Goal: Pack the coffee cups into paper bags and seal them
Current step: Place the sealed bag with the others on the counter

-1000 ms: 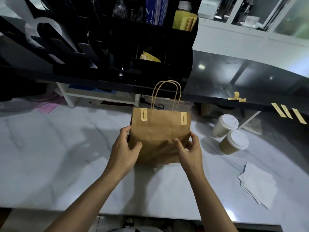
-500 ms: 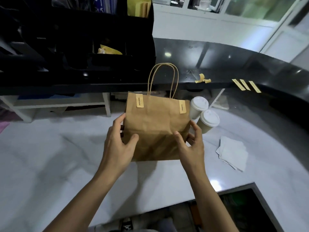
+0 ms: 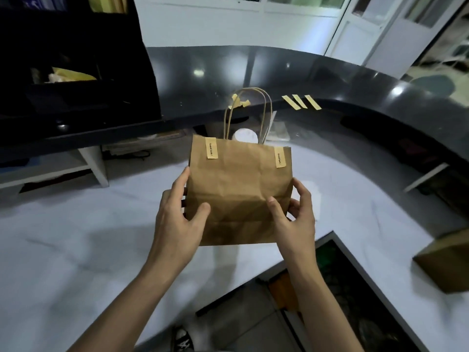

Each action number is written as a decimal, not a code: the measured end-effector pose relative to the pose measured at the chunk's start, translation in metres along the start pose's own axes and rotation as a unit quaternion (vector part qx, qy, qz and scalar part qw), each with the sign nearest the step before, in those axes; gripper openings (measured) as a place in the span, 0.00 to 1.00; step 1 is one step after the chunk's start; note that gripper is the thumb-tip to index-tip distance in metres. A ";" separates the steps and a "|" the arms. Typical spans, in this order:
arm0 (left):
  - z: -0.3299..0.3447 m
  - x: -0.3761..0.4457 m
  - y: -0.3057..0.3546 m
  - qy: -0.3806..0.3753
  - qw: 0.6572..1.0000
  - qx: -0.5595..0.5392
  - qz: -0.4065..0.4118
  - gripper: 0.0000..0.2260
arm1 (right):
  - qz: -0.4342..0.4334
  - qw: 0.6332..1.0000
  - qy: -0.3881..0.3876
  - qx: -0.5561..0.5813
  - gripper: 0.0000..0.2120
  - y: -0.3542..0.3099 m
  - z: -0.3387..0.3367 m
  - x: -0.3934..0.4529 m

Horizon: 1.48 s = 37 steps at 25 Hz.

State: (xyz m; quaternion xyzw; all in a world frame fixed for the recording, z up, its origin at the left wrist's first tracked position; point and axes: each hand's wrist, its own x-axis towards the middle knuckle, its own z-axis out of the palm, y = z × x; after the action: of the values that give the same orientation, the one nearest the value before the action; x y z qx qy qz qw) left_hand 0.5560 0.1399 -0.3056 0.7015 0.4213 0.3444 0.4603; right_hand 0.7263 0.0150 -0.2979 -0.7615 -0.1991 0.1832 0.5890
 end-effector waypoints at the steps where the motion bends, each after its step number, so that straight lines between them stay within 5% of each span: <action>1: 0.007 -0.003 0.004 -0.006 1.000 0.001 0.003 0.32 | 0.002 1.000 0.007 0.001 0.28 0.001 -0.010 -0.002; 20: 0.170 -0.139 0.094 -0.193 0.979 -0.026 0.061 0.31 | 0.033 0.978 0.207 0.002 0.27 0.053 -0.249 -0.092; 37: 0.319 -0.261 0.170 -0.428 0.890 -0.063 0.143 0.30 | 0.075 0.897 0.436 -0.002 0.25 0.100 -0.422 -0.199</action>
State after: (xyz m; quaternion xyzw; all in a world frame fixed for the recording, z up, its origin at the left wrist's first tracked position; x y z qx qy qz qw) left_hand 0.7743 -0.2487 -0.2797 0.8032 0.0556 0.0989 0.5848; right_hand 0.7819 -0.4592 -0.2852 -0.7787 0.1350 -0.1242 0.5999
